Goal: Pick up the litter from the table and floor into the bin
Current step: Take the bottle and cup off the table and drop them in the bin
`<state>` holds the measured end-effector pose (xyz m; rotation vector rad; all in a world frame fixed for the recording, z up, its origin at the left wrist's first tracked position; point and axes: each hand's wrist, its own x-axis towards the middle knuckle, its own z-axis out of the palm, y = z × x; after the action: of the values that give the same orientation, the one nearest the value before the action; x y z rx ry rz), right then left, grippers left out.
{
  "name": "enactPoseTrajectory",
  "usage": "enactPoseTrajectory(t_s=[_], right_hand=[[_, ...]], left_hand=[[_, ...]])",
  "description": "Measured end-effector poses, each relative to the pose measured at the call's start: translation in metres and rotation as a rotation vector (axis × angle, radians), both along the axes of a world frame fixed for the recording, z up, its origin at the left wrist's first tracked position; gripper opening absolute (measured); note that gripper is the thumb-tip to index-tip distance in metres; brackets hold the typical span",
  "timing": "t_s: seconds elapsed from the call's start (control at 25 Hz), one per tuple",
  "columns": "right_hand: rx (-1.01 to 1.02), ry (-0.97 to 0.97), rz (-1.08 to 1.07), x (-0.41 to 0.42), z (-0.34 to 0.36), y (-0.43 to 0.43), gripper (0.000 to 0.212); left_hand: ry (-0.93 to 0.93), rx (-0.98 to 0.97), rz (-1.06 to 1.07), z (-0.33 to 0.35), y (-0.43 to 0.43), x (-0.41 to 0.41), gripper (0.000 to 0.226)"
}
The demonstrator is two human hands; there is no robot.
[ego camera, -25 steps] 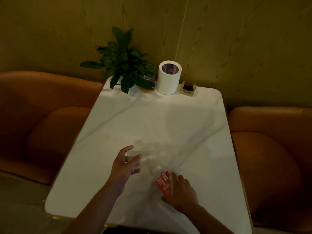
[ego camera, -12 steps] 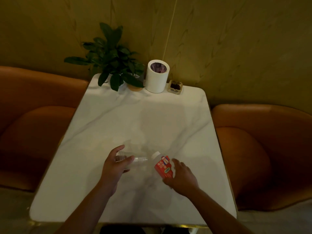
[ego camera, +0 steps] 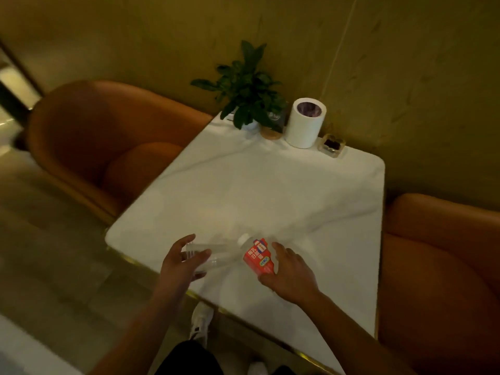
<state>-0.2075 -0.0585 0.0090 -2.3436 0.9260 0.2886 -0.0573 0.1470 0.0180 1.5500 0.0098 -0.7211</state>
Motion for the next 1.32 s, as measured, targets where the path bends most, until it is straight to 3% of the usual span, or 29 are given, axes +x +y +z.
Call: enactPoseTrajectory(t_s=[0.12,0.32,0.64,0.96,1.32], right_hand=[[0.015,0.006,0.122,-0.014,0.002,0.014,0.092],[0.02,-0.021,0.319,-0.019,0.004,0.059,0.092],[-0.028,-0.025,0.585,-0.038,0.006,0.191,0.086],[0.127,0.118,0.624,-0.13,-0.015,0.332,0.083],[0.18,0.251,0.727,-0.146,-0.075,0.369,0.08]], left_hand=[[-0.01,-0.003,0.123,0.001,0.043,-0.043,0.059],[-0.039,0.025,0.38,-0.005,0.106,-0.104,0.035],[0.008,0.083,0.62,-0.009,0.244,-0.206,0.057],[0.132,0.191,0.712,-0.045,0.386,-0.32,0.062],[0.2,0.401,0.725,-0.091,0.42,-0.363,0.064]])
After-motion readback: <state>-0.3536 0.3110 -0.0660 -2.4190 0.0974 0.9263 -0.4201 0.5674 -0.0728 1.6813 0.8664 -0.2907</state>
